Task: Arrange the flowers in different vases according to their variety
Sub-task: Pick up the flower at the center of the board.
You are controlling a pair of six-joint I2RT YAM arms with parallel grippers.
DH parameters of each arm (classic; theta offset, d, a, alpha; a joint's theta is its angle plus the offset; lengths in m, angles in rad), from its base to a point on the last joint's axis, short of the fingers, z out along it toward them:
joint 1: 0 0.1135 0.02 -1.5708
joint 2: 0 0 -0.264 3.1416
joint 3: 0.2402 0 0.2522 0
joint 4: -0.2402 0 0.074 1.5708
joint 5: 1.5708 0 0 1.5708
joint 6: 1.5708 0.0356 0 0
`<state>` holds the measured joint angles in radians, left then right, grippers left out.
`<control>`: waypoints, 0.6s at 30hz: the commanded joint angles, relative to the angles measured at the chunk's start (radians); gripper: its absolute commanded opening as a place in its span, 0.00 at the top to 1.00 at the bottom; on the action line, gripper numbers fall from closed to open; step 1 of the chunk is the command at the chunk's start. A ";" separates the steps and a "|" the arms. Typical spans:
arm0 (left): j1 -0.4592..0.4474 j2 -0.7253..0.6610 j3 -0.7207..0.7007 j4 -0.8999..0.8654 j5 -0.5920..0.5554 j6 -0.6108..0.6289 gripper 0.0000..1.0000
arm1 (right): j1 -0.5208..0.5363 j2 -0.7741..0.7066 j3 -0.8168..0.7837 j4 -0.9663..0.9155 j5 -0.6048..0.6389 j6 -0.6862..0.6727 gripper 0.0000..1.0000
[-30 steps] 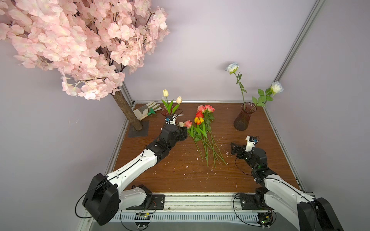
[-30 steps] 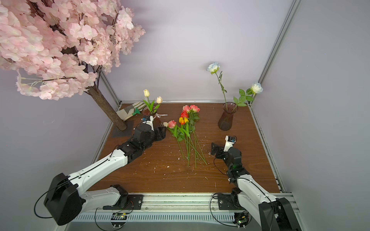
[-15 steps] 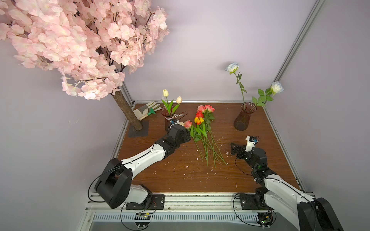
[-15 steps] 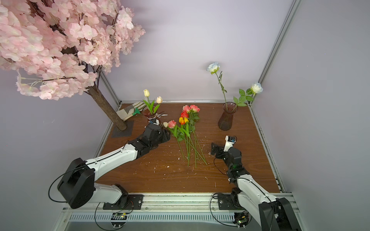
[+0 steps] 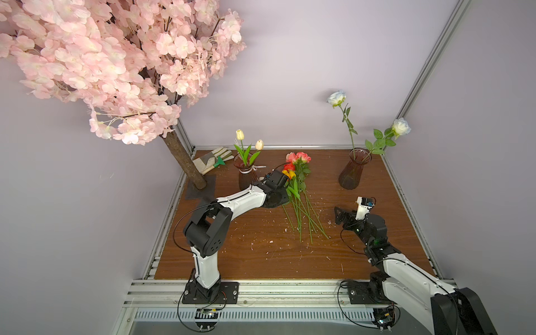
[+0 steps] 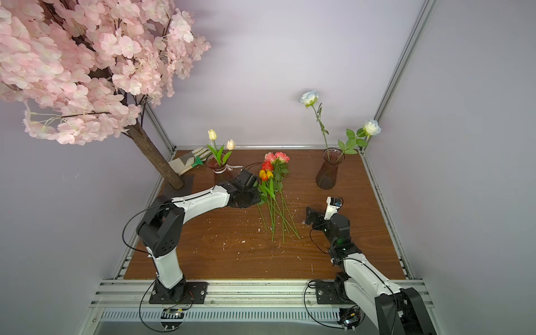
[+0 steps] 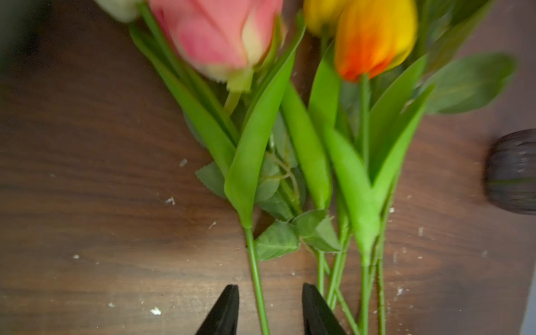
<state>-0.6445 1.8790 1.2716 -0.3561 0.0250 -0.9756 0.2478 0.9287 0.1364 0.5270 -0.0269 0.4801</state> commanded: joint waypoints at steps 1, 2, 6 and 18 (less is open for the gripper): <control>-0.019 0.055 0.070 -0.103 -0.011 -0.013 0.62 | 0.006 -0.013 0.035 0.020 0.015 0.006 0.01; -0.021 0.076 0.091 -0.119 -0.022 -0.012 0.64 | 0.006 -0.013 0.035 0.021 0.013 0.006 0.01; -0.024 0.144 0.148 -0.164 -0.048 -0.002 0.72 | 0.007 -0.016 0.035 0.019 0.014 0.008 0.01; -0.032 0.212 0.168 -0.204 -0.122 -0.004 0.85 | 0.006 -0.028 0.035 0.014 0.015 0.009 0.00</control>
<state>-0.6636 2.0579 1.4425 -0.4953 -0.0486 -0.9802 0.2478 0.9180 0.1371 0.5228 -0.0269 0.4801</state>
